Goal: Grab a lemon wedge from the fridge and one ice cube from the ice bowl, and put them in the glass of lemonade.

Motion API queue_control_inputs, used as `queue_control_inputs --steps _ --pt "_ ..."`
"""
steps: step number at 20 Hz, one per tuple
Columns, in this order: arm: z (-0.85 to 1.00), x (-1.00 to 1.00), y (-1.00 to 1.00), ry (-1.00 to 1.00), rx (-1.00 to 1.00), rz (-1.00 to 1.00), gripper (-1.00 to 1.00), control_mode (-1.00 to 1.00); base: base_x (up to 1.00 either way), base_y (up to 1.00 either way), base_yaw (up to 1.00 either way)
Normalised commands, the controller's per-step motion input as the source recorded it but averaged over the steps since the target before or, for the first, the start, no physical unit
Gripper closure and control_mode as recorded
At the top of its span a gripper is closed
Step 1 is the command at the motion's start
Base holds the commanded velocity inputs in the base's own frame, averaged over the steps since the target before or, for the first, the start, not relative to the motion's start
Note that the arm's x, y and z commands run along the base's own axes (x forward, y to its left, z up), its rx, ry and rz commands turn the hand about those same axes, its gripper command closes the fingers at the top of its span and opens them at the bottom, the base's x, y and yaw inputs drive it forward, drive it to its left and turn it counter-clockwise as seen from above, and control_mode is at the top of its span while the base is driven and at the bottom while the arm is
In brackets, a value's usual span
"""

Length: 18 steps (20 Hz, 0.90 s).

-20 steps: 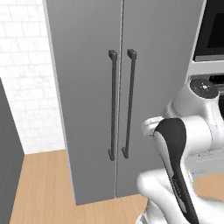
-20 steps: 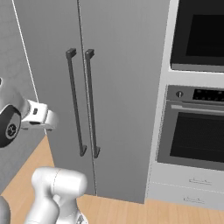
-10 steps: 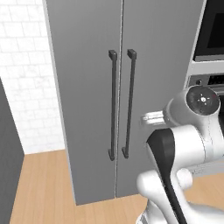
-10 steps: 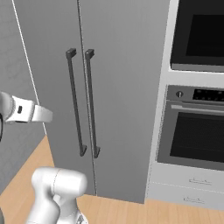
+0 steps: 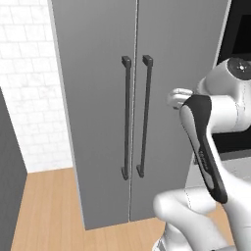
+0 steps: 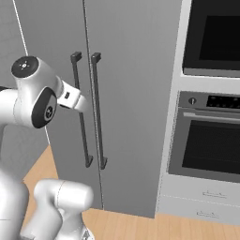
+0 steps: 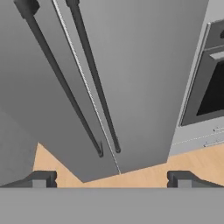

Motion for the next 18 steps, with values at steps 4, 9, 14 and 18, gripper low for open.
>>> queue_control_inputs --steps 4,9,14,18 --pt "-0.22 0.66 0.00 0.00 0.00 0.00 -1.00 -1.00 0.00 0.00 0.00" --pt "-0.48 0.62 0.05 0.00 -0.03 0.00 -1.00 -1.00 0.00 0.00 0.00" --pt "-0.36 0.98 0.04 0.07 -0.03 0.00 -1.00 -1.00 0.00 0.00 0.00" --pt "-0.34 0.86 0.12 0.12 -0.01 0.01 -1.00 -1.00 0.00 0.00 0.00"
